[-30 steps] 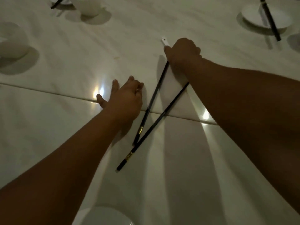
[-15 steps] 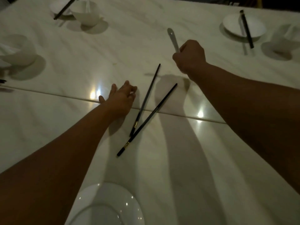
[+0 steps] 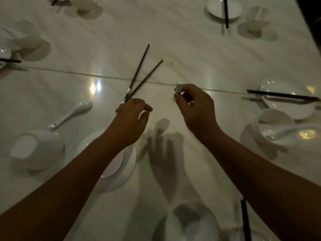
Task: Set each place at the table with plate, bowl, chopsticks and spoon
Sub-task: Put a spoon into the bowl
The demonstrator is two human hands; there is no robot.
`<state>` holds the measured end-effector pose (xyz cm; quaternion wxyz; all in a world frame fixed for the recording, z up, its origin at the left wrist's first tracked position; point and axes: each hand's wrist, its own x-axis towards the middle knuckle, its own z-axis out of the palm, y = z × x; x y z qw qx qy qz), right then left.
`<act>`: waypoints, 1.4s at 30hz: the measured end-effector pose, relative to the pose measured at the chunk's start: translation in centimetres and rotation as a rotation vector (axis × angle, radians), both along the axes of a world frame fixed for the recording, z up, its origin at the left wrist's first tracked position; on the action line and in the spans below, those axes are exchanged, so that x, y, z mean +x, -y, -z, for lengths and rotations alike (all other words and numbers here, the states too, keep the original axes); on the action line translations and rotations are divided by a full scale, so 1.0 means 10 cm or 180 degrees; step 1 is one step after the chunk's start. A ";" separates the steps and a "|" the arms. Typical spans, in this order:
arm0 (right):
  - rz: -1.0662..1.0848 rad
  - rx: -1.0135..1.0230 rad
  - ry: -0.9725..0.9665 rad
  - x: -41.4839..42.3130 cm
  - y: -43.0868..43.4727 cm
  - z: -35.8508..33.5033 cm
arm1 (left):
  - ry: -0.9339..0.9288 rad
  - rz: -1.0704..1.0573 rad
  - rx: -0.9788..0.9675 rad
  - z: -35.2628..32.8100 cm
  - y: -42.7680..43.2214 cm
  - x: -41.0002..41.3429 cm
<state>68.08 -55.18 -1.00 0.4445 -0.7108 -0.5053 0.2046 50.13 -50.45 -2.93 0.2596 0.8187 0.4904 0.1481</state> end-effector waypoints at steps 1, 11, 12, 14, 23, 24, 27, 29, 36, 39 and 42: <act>0.0027 -0.0052 -0.0233 -0.04 0.23 -0.02 | -0.0018 0.0057 0.0007 -0.02 0.18 -0.02; -0.0192 -0.0523 -0.1110 -0.31 2.33 -0.18 | 0.0077 -0.0185 -0.0552 -0.19 2.06 -0.33; -0.0194 -0.0547 -0.1200 -0.33 2.48 -0.21 | 0.0074 -0.0238 -0.0544 -0.18 2.21 -0.38; -0.0235 -0.0732 -0.1265 -0.38 2.76 -0.28 | -0.0037 -0.0300 -0.0520 -0.14 2.50 -0.49; -0.0227 -0.1642 -0.2010 -0.65 3.46 -0.16 | -0.0663 -0.0274 -0.1059 0.00 3.46 -0.79; -0.0181 -0.1654 -0.2053 -0.68 3.45 -0.14 | -0.0725 -0.0264 -0.1146 0.01 3.50 -0.81; 0.0090 -0.1628 -0.2028 -0.76 3.38 -0.11 | -0.0799 -0.0261 -0.1398 0.00 3.54 -0.86; 0.0295 -0.1687 -0.2034 -0.80 3.33 -0.10 | -0.0842 -0.0256 -0.1494 0.01 3.47 -0.90; 0.0880 -0.1714 -0.1983 -0.92 3.21 0.02 | -0.1221 0.0324 -0.1423 0.05 3.29 -0.96; 0.1185 -0.1683 -0.1808 -0.95 3.16 0.03 | -0.1424 0.0746 -0.1120 0.12 3.23 -1.01; 0.1353 -0.1683 -0.1740 -0.98 3.12 0.07 | -0.1543 0.0972 -0.0998 0.17 3.16 -1.06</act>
